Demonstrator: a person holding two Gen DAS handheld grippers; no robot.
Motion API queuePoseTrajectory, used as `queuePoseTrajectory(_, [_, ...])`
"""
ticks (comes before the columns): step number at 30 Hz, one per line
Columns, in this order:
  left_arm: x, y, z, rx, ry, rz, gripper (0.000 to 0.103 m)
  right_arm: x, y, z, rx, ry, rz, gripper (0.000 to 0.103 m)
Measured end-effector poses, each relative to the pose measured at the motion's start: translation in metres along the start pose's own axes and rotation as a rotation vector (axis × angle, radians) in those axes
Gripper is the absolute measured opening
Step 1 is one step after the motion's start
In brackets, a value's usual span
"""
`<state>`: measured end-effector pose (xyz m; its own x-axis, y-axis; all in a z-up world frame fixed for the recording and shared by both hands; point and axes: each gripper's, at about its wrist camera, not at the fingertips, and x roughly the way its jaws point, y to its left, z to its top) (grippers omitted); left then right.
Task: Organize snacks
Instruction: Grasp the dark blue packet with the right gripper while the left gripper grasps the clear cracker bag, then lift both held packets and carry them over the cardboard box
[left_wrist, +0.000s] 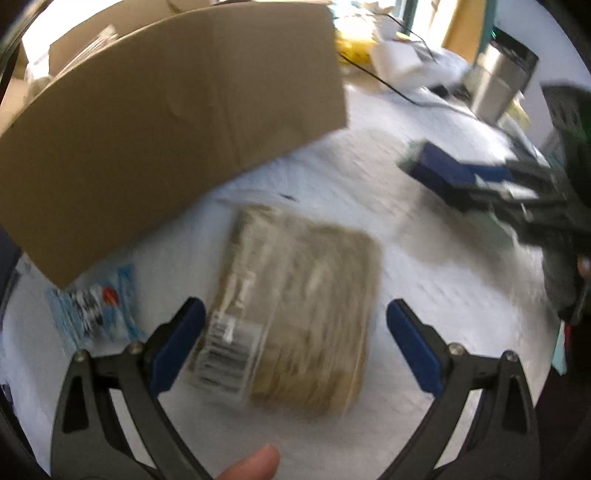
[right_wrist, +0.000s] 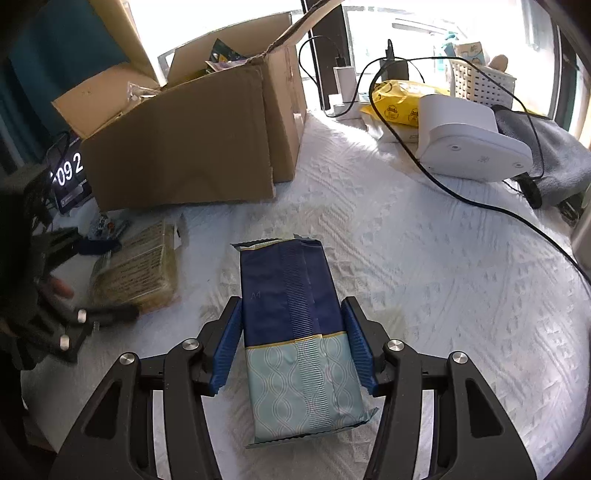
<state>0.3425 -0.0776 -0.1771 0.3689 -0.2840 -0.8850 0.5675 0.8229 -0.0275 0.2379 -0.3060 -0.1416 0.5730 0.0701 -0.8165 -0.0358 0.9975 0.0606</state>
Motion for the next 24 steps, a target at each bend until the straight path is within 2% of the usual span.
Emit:
queuePoseTrajectory(3, [-0.006, -0.021, -0.009, 0.031, 0.007, -0.049, 0.099, -0.005, 0.0, -0.003, -0.001, -0.012, 0.005, 0.057])
queuePoseTrajectory(6, [-0.002, -0.034, -0.01, 0.048, 0.002, 0.003, 0.099, -0.007, -0.004, -0.004, 0.011, -0.021, 0.009, 0.057])
queuePoseTrajectory(11, [0.011, -0.026, 0.003, -0.081, -0.019, 0.027, 0.099, -0.01, -0.009, -0.006, 0.021, -0.025, 0.016, 0.057])
queuePoseTrajectory(15, [0.013, -0.027, 0.003, -0.099, -0.025, 0.05, 0.099, -0.013, -0.011, -0.005, 0.022, -0.036, 0.016, 0.057])
queuePoseTrajectory(17, [0.01, -0.027, -0.001, -0.095, -0.035, 0.048, 0.093, -0.017, -0.014, -0.003, 0.027, -0.048, 0.017, 0.057])
queuePoseTrajectory(22, [-0.006, -0.018, -0.008, -0.128, -0.057, 0.016, 0.088, -0.027, -0.013, 0.004, 0.019, -0.086, 0.034, 0.057])
queuePoseTrajectory(24, [-0.018, -0.016, -0.012, -0.137, -0.078, 0.029, 0.088, -0.03, -0.011, 0.008, 0.013, -0.098, 0.04, 0.057])
